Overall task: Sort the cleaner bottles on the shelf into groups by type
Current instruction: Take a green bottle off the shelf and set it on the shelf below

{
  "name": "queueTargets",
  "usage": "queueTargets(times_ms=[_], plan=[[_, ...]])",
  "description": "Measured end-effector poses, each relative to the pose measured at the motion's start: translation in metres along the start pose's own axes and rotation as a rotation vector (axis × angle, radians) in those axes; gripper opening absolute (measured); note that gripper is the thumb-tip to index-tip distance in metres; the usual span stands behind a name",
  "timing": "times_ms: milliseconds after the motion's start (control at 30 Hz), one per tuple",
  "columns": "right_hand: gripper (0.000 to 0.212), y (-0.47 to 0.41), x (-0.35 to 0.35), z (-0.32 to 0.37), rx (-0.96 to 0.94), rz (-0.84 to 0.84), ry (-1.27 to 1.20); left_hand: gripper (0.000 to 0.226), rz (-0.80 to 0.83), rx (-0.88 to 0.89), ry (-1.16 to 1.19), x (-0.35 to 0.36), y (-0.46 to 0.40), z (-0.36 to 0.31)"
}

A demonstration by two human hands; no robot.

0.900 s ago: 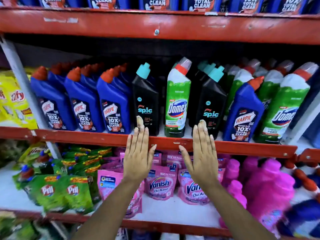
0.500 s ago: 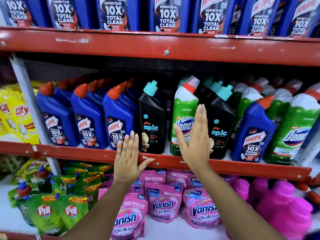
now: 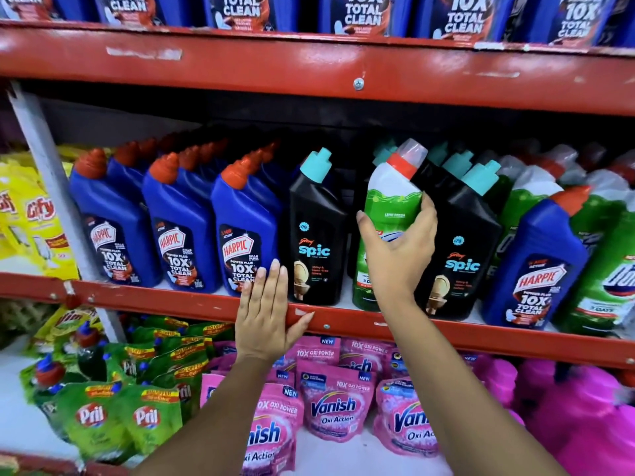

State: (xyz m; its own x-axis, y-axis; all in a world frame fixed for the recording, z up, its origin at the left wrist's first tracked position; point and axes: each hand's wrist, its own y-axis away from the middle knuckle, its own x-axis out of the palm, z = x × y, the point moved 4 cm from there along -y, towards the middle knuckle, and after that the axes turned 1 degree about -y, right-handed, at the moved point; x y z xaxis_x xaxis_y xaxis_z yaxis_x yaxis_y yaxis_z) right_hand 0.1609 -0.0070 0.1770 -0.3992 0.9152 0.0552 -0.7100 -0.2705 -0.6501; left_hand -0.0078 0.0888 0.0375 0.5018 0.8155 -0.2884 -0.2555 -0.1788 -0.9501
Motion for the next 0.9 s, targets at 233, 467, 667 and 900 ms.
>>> queueTargets(times_ms=[233, 467, 667, 900], plan=[[0.083, 0.010, -0.023, 0.019, -0.074, -0.026, -0.173, 0.077, -0.029, 0.002, -0.002, 0.002, 0.001, 0.000], [0.080, 0.024, -0.074, 0.048, -0.122, -0.029, -0.271, 0.075, -0.037, 0.008, 0.017, 0.001, 0.000, -0.001], [0.074, 0.065, -0.110, 0.022, -0.036, 0.146, -0.226, 0.074, -0.047, -0.007, 0.020, 0.000, 0.000, -0.001], [0.080, 0.128, -0.129, -0.061, 0.106, 0.281, 0.082, 0.073, -0.036, -0.015, 0.021, 0.000, 0.002, -0.002]])
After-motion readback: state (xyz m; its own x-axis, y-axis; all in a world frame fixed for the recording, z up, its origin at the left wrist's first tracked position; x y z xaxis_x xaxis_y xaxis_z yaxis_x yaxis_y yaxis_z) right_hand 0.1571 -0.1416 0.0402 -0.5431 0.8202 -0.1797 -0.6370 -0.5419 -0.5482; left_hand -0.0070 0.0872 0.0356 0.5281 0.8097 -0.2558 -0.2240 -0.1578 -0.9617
